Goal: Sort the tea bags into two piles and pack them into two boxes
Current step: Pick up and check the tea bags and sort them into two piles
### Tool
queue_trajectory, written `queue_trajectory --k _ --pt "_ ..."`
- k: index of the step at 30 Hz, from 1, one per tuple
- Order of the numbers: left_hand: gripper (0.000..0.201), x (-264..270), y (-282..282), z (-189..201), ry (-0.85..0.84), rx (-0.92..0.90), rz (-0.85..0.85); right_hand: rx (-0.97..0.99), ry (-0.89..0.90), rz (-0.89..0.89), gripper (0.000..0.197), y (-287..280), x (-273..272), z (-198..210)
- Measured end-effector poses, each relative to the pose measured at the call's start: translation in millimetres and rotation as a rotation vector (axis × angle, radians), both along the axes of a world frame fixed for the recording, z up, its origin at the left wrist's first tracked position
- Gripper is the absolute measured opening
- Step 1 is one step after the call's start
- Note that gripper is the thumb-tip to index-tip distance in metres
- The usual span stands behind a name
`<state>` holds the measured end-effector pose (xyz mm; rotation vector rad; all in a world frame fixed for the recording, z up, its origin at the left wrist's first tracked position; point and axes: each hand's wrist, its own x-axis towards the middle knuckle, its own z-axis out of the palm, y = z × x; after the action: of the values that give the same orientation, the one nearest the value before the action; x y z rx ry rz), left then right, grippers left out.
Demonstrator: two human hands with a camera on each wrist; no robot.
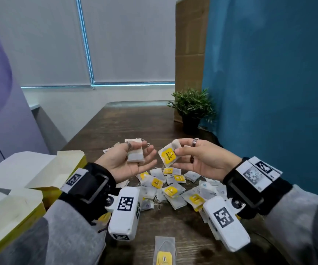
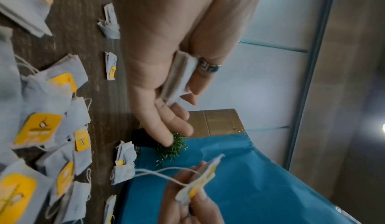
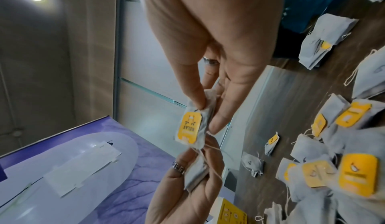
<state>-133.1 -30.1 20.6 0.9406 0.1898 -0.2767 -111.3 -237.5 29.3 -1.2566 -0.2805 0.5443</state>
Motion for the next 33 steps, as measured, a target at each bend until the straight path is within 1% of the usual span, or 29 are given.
queue_trajectory --k 3,5,8,9,11,12,13,15,17,18,20,22,24,26,28,30,31,33 --pt "0.025 -3 -1 -5 -0.036 0.137 -0.009 -0.014 -0.016 -0.027 0.035 -2 -3 -3" --pt "0.032 -6 -3 -6 -0.055 0.196 -0.051 -0.042 -0.046 -0.047 0.029 -3 -5 -3" --pt "0.036 -13 -7 -5 -0.065 0.192 -0.137 -0.103 -0.125 -0.106 0.02 -4 -9 -5" --pt "0.038 -15 -8 -5 -0.083 0.207 -0.16 -0.119 -0.163 -0.13 0.019 -3 -10 -6" --pt "0.05 -15 -9 -10 -0.147 0.299 -0.213 -0.123 -0.219 -0.167 0.02 -1 -11 -8" --pt "0.052 -15 -10 -13 -0.182 0.349 -0.238 -0.119 -0.232 -0.175 0.021 0 -12 -10" --pt "0.048 -16 -11 -14 -0.204 0.372 -0.249 -0.12 -0.245 -0.174 0.023 1 -13 -11" --pt "0.039 -19 -12 -15 -0.212 0.374 -0.229 -0.171 -0.296 -0.148 0.024 1 -14 -13" --pt "0.036 -21 -12 -14 -0.218 0.363 -0.227 -0.275 -0.374 -0.106 0.02 0 -16 -13" --pt "0.04 -21 -11 -14 -0.217 0.351 -0.227 -0.302 -0.393 -0.083 0.018 0 -17 -13" --pt "0.055 -24 -9 -15 -0.206 0.293 -0.256 -0.303 -0.392 -0.049 0.014 -1 -18 -12" --pt "0.068 -27 -8 -17 -0.246 0.247 -0.35 -0.285 -0.383 -0.029 0.012 0 -20 -9" --pt "0.069 -31 -9 -20 -0.314 0.224 -0.45 -0.286 -0.416 -0.035 0.014 3 -23 -7" --pt "0.068 -34 -13 -23 -0.34 0.238 -0.461 -0.29 -0.474 -0.038 0.015 7 -27 -6" --pt "0.061 -36 -17 -23 -0.365 0.267 -0.46 -0.287 -0.502 -0.017 0.013 12 -31 -7" --pt "0.06 -41 -19 -20 -0.384 0.274 -0.484 -0.294 -0.508 -0.016 0.007 15 -34 -9" --pt "0.063 -44 -19 -19 -0.406 0.262 -0.511 -0.309 -0.519 -0.034 0.004 16 -34 -11" --pt "0.082 -48 -18 -18 -0.459 0.223 -0.566 -0.346 -0.522 -0.04 0.011 15 -33 -13"
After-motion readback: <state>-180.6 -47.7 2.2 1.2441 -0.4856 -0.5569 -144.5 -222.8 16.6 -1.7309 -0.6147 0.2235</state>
